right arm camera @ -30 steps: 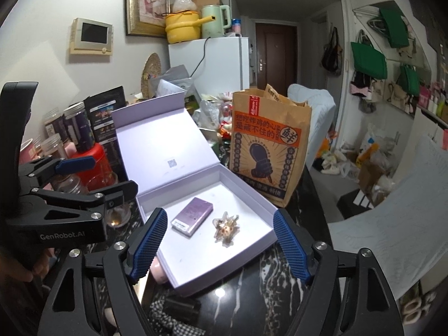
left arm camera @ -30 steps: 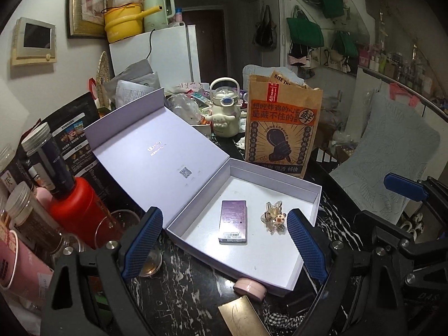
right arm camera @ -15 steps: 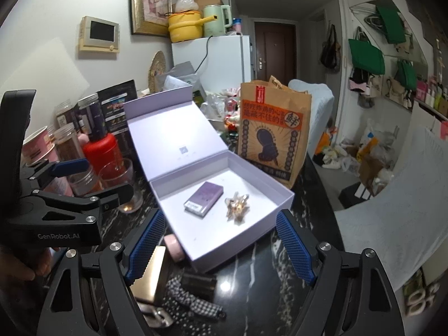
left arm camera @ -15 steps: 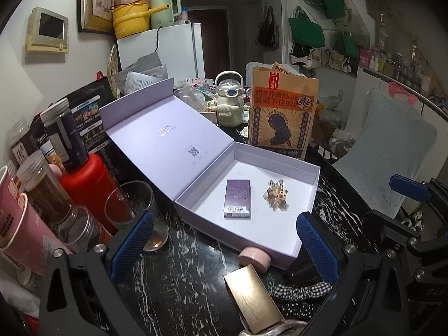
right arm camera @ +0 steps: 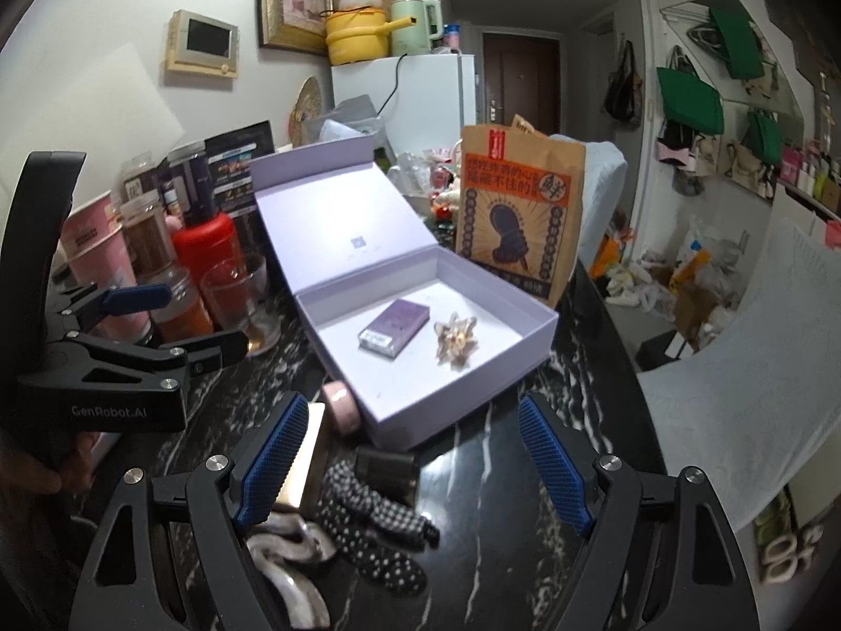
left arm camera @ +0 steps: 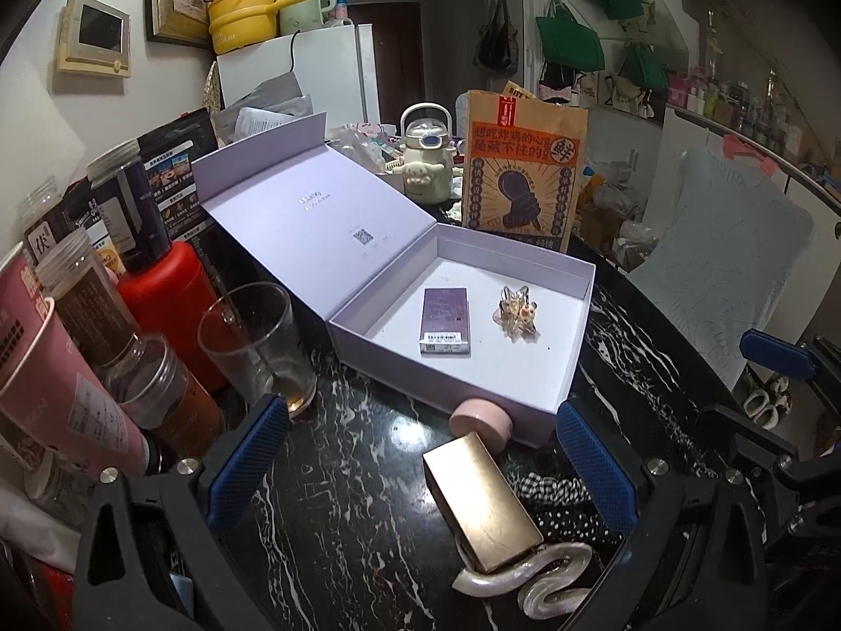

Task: Organize rigid objects
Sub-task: 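Withdraw both tools from the lavender box toward the remaining items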

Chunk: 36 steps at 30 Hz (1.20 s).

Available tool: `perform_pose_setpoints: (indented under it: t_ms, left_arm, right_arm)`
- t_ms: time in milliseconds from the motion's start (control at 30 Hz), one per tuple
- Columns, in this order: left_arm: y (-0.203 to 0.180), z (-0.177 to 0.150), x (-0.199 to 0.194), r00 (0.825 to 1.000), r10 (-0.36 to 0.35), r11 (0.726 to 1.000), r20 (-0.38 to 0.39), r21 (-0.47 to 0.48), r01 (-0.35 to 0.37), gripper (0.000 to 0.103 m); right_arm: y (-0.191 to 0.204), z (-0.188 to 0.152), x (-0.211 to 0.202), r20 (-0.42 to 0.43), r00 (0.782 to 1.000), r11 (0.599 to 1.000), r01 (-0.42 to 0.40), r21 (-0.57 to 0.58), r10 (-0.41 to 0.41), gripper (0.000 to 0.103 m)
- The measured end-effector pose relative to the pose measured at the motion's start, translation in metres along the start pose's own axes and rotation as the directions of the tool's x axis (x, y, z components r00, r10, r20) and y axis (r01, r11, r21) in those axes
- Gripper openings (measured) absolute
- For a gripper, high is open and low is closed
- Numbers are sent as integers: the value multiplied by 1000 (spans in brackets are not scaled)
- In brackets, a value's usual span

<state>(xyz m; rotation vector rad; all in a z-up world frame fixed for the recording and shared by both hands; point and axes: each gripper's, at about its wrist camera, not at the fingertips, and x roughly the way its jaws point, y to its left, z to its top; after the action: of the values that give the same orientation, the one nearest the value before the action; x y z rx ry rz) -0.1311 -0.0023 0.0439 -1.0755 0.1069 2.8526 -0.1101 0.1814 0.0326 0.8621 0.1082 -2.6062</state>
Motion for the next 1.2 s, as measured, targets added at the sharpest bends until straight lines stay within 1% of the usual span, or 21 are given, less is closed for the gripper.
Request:
perform_pose_setpoints:
  t_ms: [167, 267, 400, 567, 733, 867, 967, 1067, 1167, 1200]
  left_arm:
    - [5, -13, 0, 999, -28, 999, -15, -25, 28, 103]
    - [8, -22, 1, 999, -32, 999, -29, -33, 31, 103]
    - [16, -37, 6, 997, -55, 997, -53, -52, 52, 103]
    - [26, -49, 14, 993, -84, 994, -78, -83, 77, 103]
    - [33, -61, 23, 990, -102, 990, -95, -107, 92, 103]
    - [33, -71, 27, 987, -115, 990, -108, -95, 105, 103]
    - [30, -74, 30, 985, -118, 992, -124, -67, 110, 103]
    - [31, -76, 30, 983, -138, 989, -123, -67, 130, 103]
    - [35, -78, 31, 983, -138, 989, -123, -76, 130, 103]
    - [36, -79, 32, 982, -139, 988, -126, -79, 129, 103]
  right_arm:
    - [4, -16, 3, -20, 998, 999, -53, 14, 53, 83]
    - [10, -25, 8, -30, 996, 997, -79, -1, 79, 83]
    - [21, -38, 15, -58, 992, 993, -116, -31, 114, 83]
    - [26, -56, 27, -90, 980, 984, -179, 4, 178, 83]
    - [34, -72, 37, -138, 963, 972, -235, -7, 232, 81]
    - [40, -81, 43, -159, 949, 961, -277, -10, 272, 79]
    - [46, -84, 50, -172, 940, 954, -300, -18, 293, 78]
    - [54, -86, 58, -186, 936, 948, -313, -47, 300, 76]
    - [58, -88, 66, -208, 925, 941, -333, -51, 316, 68]
    - [59, -88, 69, -216, 922, 940, -338, -49, 321, 66]
